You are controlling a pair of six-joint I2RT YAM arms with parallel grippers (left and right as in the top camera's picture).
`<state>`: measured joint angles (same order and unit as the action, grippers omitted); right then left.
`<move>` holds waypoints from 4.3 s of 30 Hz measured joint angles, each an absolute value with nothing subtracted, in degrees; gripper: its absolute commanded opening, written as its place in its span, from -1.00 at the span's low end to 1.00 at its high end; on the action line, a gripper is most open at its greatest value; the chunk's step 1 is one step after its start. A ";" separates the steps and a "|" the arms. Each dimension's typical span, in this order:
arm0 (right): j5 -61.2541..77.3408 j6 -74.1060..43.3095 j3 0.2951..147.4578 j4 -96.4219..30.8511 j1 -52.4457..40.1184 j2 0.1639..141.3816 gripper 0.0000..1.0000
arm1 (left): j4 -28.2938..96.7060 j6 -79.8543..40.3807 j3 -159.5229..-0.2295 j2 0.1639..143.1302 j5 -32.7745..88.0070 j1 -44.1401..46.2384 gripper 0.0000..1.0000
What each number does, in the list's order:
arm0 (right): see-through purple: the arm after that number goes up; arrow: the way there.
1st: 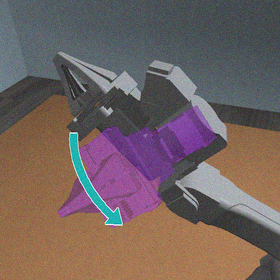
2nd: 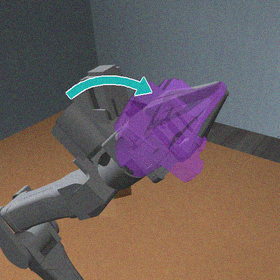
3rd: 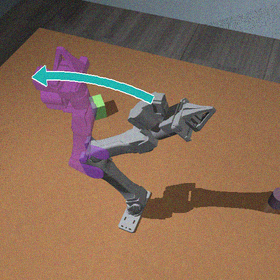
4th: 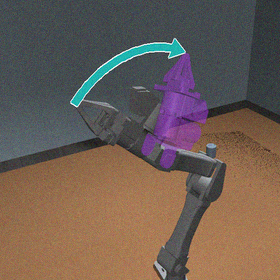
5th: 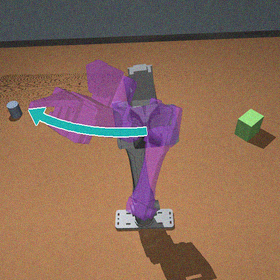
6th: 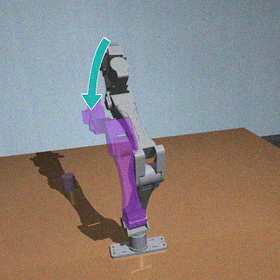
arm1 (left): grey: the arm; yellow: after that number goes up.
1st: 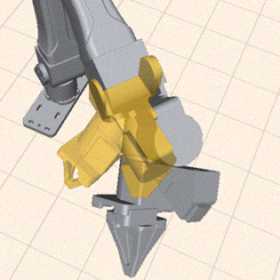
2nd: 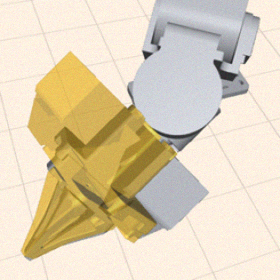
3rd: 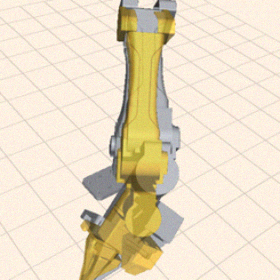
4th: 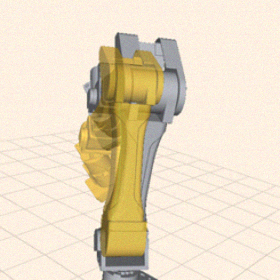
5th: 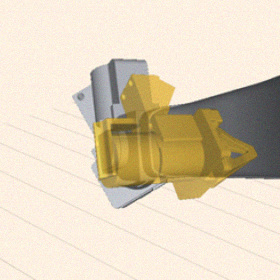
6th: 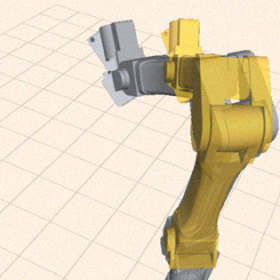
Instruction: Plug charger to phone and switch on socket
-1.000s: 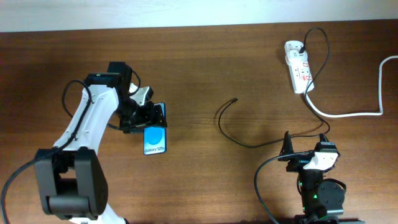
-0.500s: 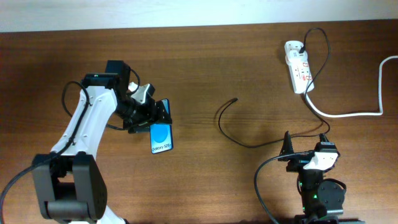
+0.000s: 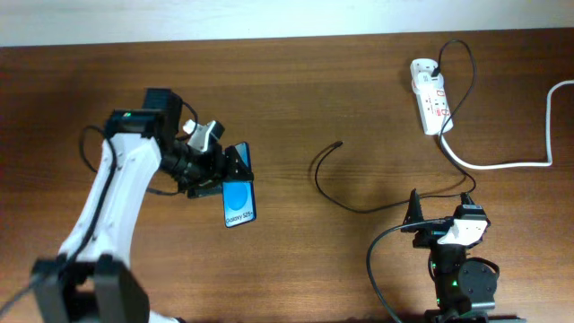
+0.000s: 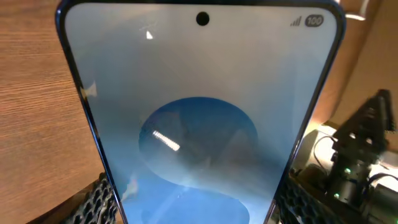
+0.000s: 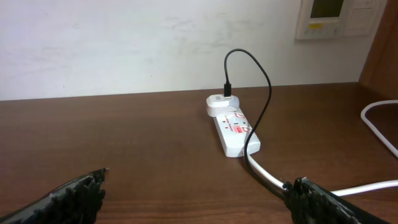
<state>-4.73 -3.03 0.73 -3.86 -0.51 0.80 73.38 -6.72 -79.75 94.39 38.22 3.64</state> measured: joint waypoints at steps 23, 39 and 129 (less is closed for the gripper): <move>-4.71 -3.03 0.73 -3.86 -0.51 0.80 0.96 | 68.69 -18.52 -79.75 78.26 35.79 3.64 -0.45; -4.73 -3.03 0.73 -3.86 -0.51 0.80 0.96 | 66.85 -30.39 -79.75 78.26 29.93 3.64 -0.45; 66.61 -51.96 0.73 -3.95 -0.51 0.80 0.96 | 65.87 -33.45 -79.83 94.74 41.76 3.64 -0.40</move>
<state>66.61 -51.96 0.73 -3.95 -0.51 0.80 65.87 -33.45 -79.83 94.74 41.76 3.64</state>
